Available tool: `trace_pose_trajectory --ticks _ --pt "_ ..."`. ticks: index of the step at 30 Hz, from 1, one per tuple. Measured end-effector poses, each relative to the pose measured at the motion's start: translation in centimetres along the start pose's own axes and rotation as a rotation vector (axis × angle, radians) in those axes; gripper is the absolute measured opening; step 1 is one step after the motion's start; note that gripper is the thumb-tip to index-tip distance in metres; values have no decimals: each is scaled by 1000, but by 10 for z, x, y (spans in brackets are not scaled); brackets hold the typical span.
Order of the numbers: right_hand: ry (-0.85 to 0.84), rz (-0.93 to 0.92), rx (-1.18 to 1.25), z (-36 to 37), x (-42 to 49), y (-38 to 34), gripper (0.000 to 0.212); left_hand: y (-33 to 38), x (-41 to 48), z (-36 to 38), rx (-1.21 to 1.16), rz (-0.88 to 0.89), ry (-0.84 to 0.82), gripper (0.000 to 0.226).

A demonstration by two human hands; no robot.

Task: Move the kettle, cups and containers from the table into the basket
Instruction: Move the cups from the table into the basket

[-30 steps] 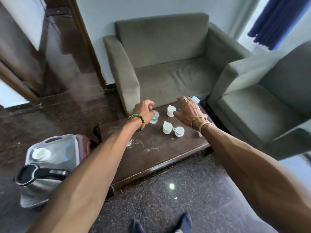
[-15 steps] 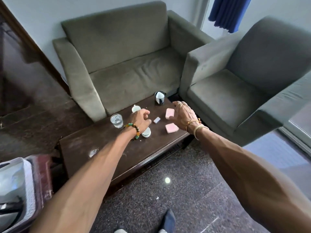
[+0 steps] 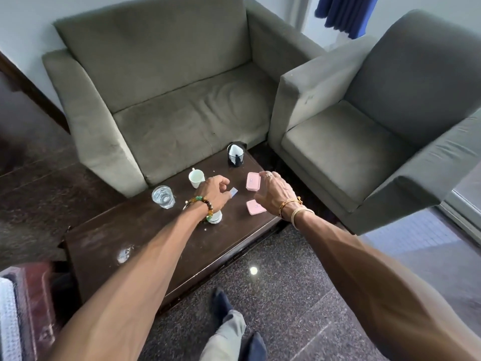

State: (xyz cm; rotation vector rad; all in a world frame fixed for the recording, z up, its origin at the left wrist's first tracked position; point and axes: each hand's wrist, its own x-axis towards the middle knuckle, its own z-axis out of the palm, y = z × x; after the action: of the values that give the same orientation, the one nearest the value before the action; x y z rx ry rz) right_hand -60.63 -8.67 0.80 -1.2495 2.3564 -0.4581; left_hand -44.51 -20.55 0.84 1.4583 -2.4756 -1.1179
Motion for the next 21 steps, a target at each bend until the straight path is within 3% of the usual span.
trace_pose_trajectory --ticks 11,21 --pt "-77 -6 -1 20 93 -9 70 -22 80 -13 -51 -105 -37 36" --pt "-308 -123 -86 90 177 -10 64 -82 132 26 -208 -360 47 31"
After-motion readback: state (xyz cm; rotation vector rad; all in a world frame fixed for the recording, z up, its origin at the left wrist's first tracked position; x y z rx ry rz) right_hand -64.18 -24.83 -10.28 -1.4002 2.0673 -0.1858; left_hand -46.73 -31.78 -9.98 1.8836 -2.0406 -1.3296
